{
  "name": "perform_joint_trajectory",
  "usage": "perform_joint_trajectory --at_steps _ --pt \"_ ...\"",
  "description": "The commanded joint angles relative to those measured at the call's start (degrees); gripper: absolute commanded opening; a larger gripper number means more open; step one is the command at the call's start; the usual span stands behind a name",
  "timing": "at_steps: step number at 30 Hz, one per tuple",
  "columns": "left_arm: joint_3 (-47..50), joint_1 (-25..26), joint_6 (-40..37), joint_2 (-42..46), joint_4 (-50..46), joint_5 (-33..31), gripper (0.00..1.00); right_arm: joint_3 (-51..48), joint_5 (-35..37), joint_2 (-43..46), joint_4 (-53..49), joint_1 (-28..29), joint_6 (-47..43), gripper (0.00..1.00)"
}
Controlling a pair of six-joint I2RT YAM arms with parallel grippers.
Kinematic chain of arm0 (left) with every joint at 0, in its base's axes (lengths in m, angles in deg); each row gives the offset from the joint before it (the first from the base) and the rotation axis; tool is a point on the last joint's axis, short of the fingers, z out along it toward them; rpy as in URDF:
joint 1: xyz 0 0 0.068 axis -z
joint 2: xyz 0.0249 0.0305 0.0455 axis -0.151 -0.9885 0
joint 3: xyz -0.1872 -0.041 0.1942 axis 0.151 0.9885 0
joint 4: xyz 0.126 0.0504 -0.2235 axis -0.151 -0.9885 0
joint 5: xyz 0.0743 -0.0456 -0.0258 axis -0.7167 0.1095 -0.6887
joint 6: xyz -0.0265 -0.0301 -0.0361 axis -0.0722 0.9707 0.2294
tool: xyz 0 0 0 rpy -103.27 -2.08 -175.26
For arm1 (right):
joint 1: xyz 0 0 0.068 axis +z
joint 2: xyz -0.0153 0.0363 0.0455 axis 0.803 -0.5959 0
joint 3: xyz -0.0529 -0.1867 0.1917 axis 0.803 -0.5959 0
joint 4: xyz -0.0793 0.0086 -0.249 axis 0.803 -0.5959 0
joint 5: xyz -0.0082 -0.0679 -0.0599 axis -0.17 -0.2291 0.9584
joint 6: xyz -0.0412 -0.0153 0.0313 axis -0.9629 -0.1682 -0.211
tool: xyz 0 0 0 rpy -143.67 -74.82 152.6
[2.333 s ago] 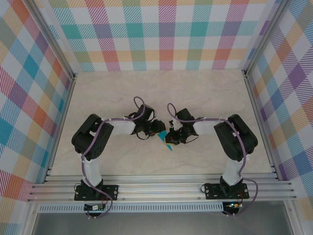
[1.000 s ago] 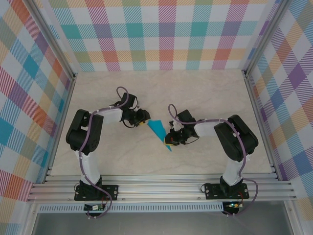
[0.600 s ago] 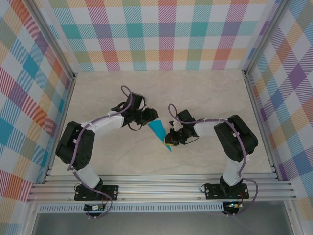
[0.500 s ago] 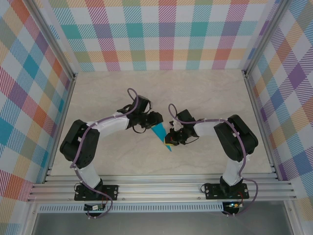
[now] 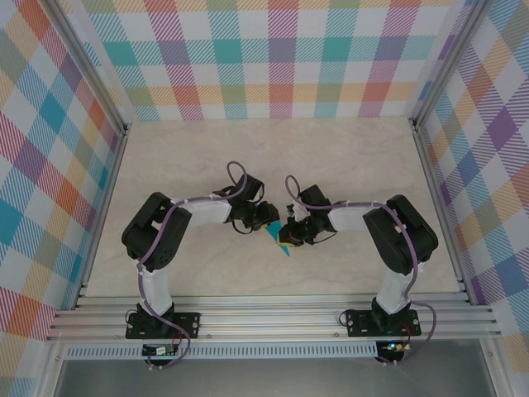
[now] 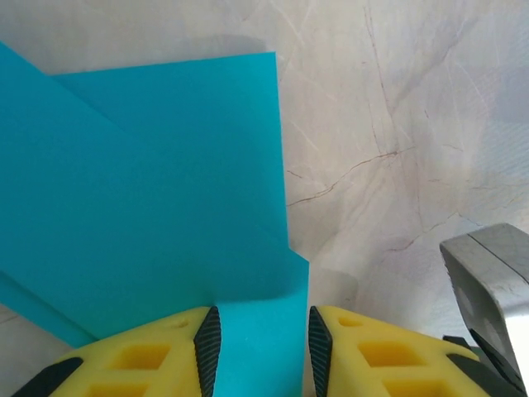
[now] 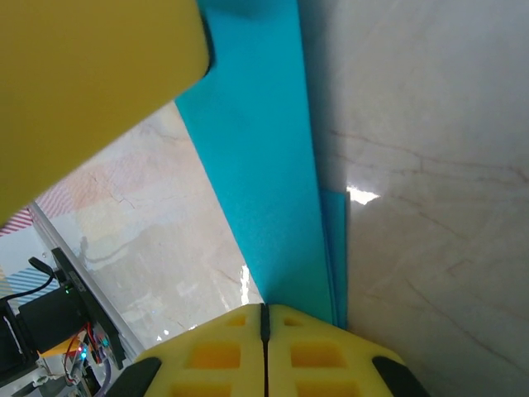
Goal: Fold a paper plane with a square sheet of paper (pick it up from the middle)
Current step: Fold the wing for the fifth time at the center of the table.
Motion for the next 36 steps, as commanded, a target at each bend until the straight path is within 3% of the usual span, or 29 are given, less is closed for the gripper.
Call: perform_joint_trajectory --at_steps 1,16,36 --pt "2.0 0.2 0.6 -1.8 0.5 -1.8 0.36 -1.1 -1.5 3.3 -1.6 0.5 -1.3 0.08" --pt "2.2 0.1 -0.9 -1.3 -0.9 -2.3 0.35 -3.8 1.6 1.7 -8.0 0.7 -6.4 0.08" --pt "1.9 -0.4 -2.1 -0.9 -1.8 -2.0 0.36 -11.5 1.8 10.9 -6.1 0.3 -5.3 0.1"
